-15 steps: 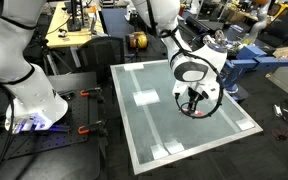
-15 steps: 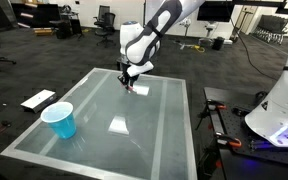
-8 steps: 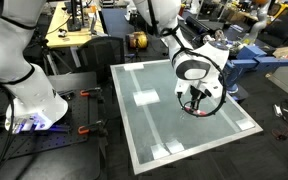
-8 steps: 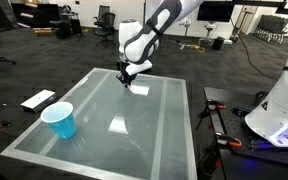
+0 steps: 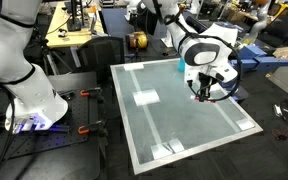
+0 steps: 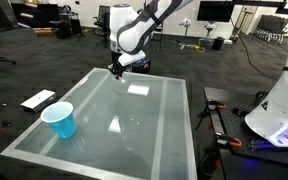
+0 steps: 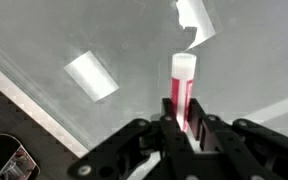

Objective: Put the red marker in the light blue cup

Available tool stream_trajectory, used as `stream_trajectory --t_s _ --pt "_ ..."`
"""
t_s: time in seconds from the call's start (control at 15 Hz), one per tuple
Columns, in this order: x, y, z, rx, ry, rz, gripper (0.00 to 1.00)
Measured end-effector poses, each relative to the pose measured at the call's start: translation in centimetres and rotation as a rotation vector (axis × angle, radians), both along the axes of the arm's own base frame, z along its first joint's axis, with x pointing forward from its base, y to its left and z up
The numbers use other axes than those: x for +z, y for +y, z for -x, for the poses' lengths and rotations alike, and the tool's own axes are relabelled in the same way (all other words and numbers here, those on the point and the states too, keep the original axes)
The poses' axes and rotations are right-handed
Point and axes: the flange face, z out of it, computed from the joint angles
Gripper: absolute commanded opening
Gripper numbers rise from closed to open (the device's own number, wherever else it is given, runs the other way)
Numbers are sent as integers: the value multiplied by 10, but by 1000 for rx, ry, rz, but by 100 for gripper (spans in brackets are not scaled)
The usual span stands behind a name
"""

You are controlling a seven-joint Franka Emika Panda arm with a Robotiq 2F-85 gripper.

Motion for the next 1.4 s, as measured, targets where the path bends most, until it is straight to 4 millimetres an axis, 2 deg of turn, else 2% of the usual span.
stream_trajectory --t_s 0.4,0.73,1.07,1.13,1.27,1.4 --pt "51 22 -7 65 9 29 5" --pt "76 43 -8 132 54 53 5" --pt "81 85 -9 201 72 51 5" --pt "80 95 -9 215 77 47 20" --pt "79 110 -8 236 85 42 20" --pt "79 116 -8 244 86 41 20"
